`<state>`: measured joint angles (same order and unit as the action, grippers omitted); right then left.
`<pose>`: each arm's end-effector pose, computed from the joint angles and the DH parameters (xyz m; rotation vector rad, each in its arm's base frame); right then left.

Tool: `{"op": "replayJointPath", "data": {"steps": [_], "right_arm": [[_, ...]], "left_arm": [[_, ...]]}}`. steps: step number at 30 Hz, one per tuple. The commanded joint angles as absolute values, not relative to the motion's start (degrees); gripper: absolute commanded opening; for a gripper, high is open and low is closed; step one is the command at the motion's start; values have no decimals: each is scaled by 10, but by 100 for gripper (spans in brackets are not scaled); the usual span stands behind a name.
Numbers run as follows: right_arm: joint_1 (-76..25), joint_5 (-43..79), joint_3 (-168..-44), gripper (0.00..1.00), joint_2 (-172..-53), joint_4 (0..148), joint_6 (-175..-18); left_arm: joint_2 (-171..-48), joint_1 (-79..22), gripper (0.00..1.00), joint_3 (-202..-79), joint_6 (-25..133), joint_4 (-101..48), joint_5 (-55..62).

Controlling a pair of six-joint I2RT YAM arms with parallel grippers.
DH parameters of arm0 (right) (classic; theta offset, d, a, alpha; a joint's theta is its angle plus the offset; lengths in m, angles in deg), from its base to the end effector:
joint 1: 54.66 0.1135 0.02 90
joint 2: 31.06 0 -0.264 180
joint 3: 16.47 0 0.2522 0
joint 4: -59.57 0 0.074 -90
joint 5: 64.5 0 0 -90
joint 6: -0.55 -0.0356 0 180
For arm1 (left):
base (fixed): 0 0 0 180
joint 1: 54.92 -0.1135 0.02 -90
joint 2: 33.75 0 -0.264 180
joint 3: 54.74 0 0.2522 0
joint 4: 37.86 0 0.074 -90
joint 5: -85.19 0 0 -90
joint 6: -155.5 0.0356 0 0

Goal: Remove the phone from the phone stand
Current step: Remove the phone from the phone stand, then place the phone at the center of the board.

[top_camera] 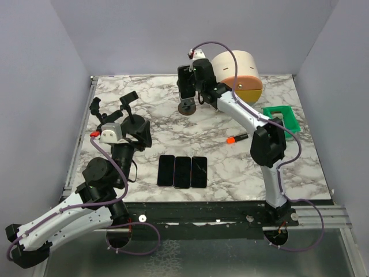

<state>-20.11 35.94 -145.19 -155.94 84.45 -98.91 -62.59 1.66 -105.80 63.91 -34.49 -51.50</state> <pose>0.4355 0.2921 0.3078 -0.3029 1.9226 0.3353 0.0852 -0.0820 0.3680 -0.0854 1.3531 -0.3511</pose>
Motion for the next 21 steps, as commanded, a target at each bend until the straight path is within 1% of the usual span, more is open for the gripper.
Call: {"op": "replayJointPath", "data": {"steps": [1,6,11,18,21], "right_arm": [[-195,330,-1432,66,-1479,795,-1009],[-174,327,-1380,63,-1402,795,-1011],[-151,325,-1295,62,-1302,790,-1011],[-141,277,-1161,61,-1169,807,-1023],[-137,237,-1105,61,-1111,819,-1021]], "left_arm": [[-620,12,73,-1061,631,-336,-503],[-615,12,73,-1060,626,-336,-495],[-620,11,73,-1060,624,-334,-496],[-630,8,73,-1060,625,-333,-495],[-635,7,73,-1060,624,-332,-494]]}}
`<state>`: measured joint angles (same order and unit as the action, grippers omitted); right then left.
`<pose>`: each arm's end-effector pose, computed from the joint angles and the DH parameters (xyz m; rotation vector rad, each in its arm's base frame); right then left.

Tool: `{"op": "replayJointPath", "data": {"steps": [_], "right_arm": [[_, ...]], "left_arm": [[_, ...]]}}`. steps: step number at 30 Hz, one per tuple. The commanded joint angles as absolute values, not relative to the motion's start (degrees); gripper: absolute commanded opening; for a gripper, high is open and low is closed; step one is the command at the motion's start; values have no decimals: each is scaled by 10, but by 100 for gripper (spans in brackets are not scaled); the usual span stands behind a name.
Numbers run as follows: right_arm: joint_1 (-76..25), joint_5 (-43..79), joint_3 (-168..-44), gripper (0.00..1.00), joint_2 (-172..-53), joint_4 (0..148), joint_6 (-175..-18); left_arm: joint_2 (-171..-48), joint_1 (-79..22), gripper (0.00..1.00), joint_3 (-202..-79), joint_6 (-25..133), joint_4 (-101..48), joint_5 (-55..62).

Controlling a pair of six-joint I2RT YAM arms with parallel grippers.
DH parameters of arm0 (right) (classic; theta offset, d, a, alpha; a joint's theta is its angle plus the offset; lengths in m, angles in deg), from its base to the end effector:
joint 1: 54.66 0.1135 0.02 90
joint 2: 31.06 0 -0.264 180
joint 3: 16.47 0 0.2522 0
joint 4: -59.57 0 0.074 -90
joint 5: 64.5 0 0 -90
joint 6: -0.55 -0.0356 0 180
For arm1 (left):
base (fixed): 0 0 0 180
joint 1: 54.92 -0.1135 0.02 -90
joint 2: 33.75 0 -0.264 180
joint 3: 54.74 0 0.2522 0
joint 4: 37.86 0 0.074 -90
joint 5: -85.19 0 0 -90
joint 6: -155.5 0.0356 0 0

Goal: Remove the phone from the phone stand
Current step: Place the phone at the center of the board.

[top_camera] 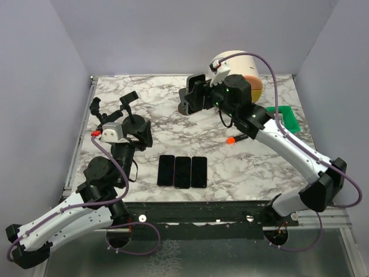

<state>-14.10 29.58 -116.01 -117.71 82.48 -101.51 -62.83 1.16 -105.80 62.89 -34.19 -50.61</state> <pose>0.2738 0.2310 0.4143 -0.3875 1.7422 0.6063 0.0864 -0.0828 0.3673 -0.0849 1.3565 -0.3639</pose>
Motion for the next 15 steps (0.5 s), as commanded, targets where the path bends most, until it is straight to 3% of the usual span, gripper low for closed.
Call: {"op": "replayJointPath", "data": {"steps": [1,9,15], "right_arm": [[-137,221,-1087,61,-1092,827,-1016],[-135,193,-960,61,-934,924,-991],[-135,273,-860,61,-881,993,-1045]], "left_arm": [[-636,7,73,-1060,624,-332,-493],[-651,7,73,-1060,625,-332,-491],[-665,-9,73,-1064,619,-328,-483]]}}
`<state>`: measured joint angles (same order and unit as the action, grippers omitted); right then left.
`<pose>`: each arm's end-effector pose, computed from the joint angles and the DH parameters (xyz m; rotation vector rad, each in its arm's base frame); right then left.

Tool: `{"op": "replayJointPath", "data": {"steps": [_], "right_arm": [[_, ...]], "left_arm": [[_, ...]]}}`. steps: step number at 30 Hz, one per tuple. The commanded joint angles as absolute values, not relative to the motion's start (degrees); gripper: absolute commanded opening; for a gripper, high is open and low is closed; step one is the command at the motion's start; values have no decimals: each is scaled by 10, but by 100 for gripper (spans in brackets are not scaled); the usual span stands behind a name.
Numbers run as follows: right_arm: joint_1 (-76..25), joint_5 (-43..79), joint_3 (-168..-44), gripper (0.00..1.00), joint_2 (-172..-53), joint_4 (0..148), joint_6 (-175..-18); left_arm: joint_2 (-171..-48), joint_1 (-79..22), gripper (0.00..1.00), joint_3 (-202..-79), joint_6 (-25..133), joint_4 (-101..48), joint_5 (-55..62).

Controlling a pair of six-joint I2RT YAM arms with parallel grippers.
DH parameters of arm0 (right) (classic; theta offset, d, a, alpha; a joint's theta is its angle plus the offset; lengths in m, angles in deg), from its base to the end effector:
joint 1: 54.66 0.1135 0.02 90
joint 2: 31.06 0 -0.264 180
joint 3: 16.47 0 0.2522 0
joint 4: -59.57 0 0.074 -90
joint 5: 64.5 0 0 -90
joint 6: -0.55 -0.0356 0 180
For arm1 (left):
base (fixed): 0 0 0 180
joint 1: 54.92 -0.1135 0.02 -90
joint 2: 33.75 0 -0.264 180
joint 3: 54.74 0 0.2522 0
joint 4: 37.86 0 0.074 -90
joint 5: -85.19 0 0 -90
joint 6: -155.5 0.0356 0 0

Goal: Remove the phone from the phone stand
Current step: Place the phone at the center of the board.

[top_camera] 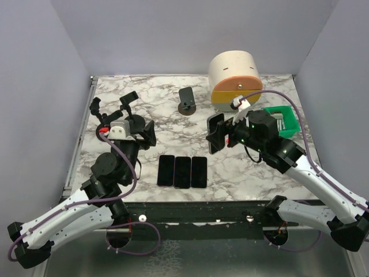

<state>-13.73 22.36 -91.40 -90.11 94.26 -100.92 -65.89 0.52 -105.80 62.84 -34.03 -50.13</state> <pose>0.1729 0.1525 0.3736 -0.5343 1.8814 0.6660 0.0950 -0.0932 0.3615 -0.0535 1.3935 -0.3292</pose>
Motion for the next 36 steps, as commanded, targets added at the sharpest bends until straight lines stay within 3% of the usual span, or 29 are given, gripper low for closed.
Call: {"op": "replayJointPath", "data": {"steps": [1,10,18,36], "right_arm": [[-135,289,-840,61,-877,997,-1063],[-135,337,-756,60,-916,988,-1169],[-135,381,-808,60,-1030,1057,-1226],[-145,329,-845,64,-1146,1097,-1246]], "left_arm": [[-666,-11,73,-1063,618,-328,-481],[-686,-13,73,-1065,606,-321,-464],[-686,-13,73,-1067,592,-318,-447],[-683,-13,73,-1072,574,-309,-427]]}}
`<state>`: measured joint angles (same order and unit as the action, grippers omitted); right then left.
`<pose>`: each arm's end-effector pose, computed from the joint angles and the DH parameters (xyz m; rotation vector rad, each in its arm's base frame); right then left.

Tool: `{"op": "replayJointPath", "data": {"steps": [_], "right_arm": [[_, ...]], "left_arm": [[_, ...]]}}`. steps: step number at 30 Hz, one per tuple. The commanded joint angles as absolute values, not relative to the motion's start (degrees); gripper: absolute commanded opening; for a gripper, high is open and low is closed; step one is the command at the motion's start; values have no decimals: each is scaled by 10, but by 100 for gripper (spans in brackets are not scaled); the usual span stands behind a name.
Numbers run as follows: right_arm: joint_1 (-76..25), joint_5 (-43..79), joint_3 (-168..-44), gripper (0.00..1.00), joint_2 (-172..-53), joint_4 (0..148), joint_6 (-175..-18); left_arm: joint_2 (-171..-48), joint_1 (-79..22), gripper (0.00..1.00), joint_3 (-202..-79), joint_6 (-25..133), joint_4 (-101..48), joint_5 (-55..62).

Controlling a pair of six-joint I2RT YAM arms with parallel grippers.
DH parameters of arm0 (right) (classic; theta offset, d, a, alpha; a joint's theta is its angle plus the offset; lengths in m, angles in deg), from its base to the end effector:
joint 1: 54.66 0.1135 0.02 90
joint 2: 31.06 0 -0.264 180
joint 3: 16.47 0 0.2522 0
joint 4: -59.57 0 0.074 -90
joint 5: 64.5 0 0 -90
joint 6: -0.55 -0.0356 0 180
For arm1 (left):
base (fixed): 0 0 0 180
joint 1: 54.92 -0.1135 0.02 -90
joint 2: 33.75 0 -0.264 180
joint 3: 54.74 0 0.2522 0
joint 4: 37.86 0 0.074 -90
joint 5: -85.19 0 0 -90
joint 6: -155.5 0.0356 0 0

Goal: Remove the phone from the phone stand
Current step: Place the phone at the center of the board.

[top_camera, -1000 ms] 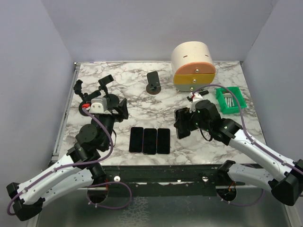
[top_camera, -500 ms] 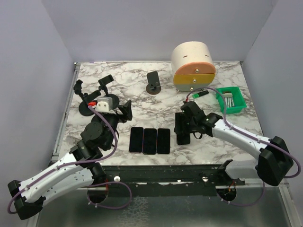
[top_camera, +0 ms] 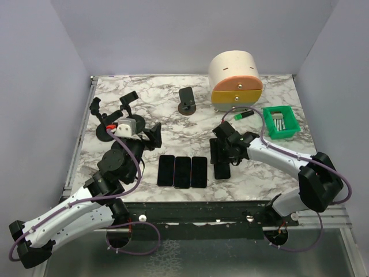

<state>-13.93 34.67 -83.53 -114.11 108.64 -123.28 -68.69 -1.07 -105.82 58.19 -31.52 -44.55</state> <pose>0.2132 0.1761 0.2071 -0.1144 2.6919 0.1890 0.1044 -0.1043 0.3521 0.0011 1.4512 -0.3907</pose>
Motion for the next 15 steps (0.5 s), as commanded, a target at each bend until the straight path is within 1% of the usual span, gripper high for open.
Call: {"op": "replayJointPath", "data": {"steps": [1,15], "right_arm": [[-146,329,-845,64,-1147,1097,-1246],[-173,282,-849,65,-1190,1093,-1249]], "left_arm": [[-683,-13,73,-1073,573,-308,-426],[-695,-13,74,-1077,568,-301,-421]]}}
